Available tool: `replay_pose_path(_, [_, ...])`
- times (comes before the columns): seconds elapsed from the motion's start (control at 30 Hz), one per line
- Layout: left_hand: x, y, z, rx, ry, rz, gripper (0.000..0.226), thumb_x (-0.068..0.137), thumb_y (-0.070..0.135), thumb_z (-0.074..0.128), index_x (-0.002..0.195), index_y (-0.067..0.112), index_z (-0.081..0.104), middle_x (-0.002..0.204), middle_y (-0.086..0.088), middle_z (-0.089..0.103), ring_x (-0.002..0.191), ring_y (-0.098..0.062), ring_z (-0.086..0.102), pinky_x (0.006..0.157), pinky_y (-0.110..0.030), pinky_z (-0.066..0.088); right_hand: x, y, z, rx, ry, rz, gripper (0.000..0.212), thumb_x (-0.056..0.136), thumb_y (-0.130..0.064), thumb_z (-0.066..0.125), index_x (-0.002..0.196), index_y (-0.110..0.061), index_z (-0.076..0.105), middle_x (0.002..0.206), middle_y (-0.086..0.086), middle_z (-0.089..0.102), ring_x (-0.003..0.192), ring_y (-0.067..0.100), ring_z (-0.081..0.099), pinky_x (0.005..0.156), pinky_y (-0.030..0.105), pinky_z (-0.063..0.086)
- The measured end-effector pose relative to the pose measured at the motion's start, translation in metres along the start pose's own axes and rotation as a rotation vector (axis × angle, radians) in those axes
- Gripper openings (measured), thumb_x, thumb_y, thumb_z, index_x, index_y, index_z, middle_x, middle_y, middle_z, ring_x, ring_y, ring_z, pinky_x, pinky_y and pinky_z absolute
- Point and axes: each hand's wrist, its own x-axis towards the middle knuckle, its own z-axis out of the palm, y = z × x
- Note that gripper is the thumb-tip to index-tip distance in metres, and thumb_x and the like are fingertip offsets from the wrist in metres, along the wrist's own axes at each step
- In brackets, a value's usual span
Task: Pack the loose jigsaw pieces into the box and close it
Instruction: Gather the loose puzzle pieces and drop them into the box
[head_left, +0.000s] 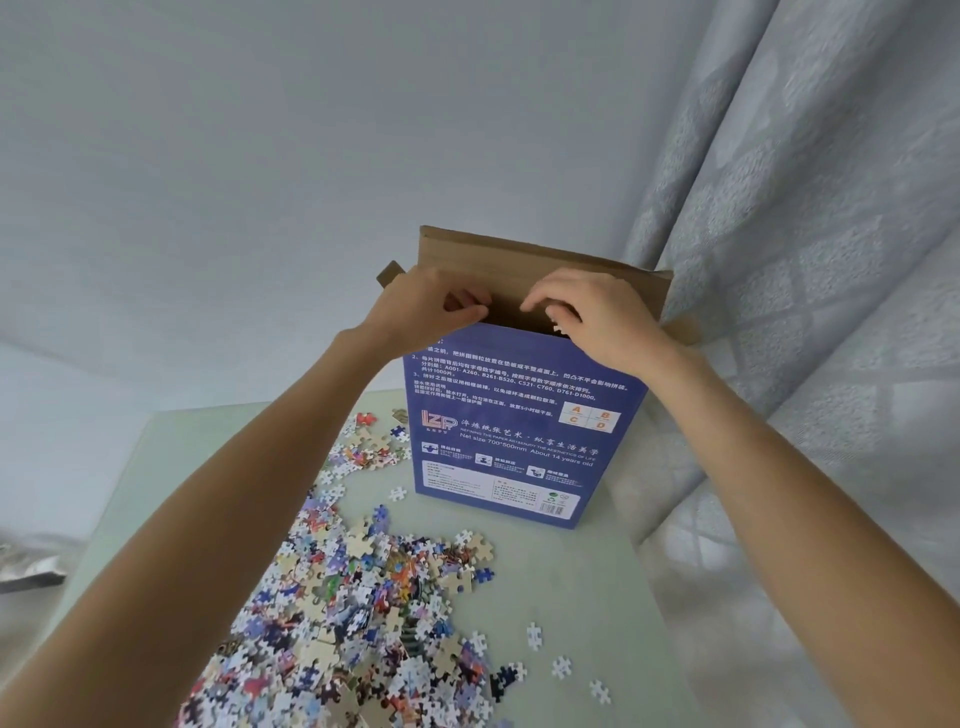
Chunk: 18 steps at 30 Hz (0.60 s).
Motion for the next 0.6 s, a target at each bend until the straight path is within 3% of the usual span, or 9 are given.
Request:
replay_pose_path(0.1, [-0.011,-0.005,0.006,0.018,0.061,0.082,0.015,0.087,0.030,0.061,0.098,0.023,0.068,0.089,0.008,0.068,0.082,-0.008,0.062,0.076,-0.033,0.053,-0.002,-0.001,0.002,-0.069,-0.017,-0.063,0.030,0.091,-0.002,0.050,0.101,-0.025,0.067,0.123,-0.008,0.056,0.091,0.013,0.059,0.076,0.030,0.046])
replay_pose_path(0.17, [-0.018,-0.004,0.007,0.100,0.162,0.174,0.017,0.088,0.032,0.059,0.101,0.023,0.067,0.092,0.007,0.068,0.086,-0.012,0.059,0.072,-0.032,0.052,-0.003,-0.003,0.001,-0.086,0.050,-0.101,0.027,0.089,-0.003,0.052,0.100,-0.023,0.068,0.116,-0.006,0.058,0.099,0.014,0.052,0.075,0.033,0.048])
replay_pose_path(0.33, [-0.080,-0.001,0.018,0.002,0.506,0.124,0.018,0.090,0.027,0.054,0.099,0.019,0.067,0.091,0.007,0.068,0.084,-0.012,0.060,0.068,-0.026,0.049,-0.038,-0.038,0.028,0.043,0.324,-0.195,0.019,0.091,-0.009,0.051,0.095,-0.013,0.069,0.091,-0.001,0.066,0.081,0.016,0.055,0.069,0.027,0.047])
replay_pose_path(0.4, [-0.124,-0.016,0.036,-0.050,0.487,0.005,0.019,0.090,0.026,0.053,0.100,0.017,0.067,0.089,0.006,0.068,0.082,-0.011,0.060,0.066,-0.027,0.049,-0.066,-0.058,0.067,0.126,0.229,-0.202,0.019,0.092,-0.009,0.052,0.097,-0.012,0.069,0.092,0.000,0.068,0.084,0.014,0.059,0.072,0.023,0.049])
replay_pose_path(0.5, [-0.189,-0.053,0.072,-0.043,0.290,-0.255,0.019,0.088,0.024,0.058,0.104,0.020,0.066,0.096,0.005,0.068,0.084,-0.010,0.059,0.072,-0.033,0.054,-0.107,-0.077,0.140,0.221,-0.057,-0.127,0.019,0.090,-0.008,0.055,0.103,-0.014,0.068,0.096,-0.001,0.069,0.088,0.014,0.063,0.074,0.028,0.054])
replay_pose_path(0.6, [-0.247,-0.087,0.106,-0.016,0.001,-0.569,0.033,0.085,0.030,0.062,0.117,0.023,0.059,0.112,0.002,0.064,0.090,-0.013,0.058,0.083,-0.039,0.054,-0.132,-0.084,0.205,0.246,-0.415,0.036,0.029,0.092,-0.013,0.054,0.120,-0.018,0.060,0.117,-0.002,0.063,0.108,0.015,0.056,0.096,0.032,0.046])
